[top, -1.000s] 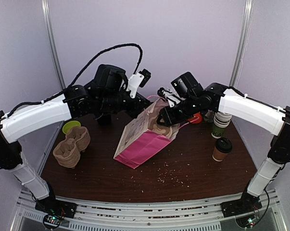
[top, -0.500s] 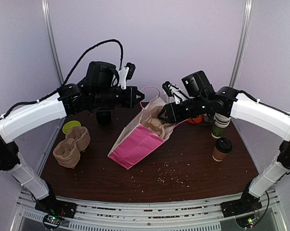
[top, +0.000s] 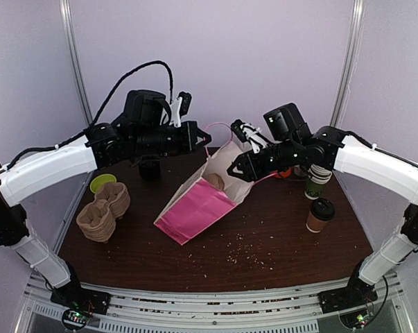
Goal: Pack the takeout coffee
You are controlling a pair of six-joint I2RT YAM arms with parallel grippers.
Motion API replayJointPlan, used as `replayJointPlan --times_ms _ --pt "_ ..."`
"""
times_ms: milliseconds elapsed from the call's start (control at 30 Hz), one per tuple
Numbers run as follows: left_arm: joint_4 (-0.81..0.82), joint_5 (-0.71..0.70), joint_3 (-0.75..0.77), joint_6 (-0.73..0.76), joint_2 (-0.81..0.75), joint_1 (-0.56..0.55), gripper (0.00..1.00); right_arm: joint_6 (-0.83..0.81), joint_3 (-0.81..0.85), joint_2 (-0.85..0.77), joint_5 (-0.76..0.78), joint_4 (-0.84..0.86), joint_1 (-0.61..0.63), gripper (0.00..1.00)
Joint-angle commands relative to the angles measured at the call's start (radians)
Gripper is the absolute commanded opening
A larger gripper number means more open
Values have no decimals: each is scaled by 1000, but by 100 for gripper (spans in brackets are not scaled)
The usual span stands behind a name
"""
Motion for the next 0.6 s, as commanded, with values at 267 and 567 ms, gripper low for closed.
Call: replayJointPlan --times_ms 267,567 --pt "128 80 -241 31 -136 7 0 45 -177 -228 24 157 2 57" --pt "168 157 -353 96 -231 7 0 157 -376 -419 96 273 0 72"
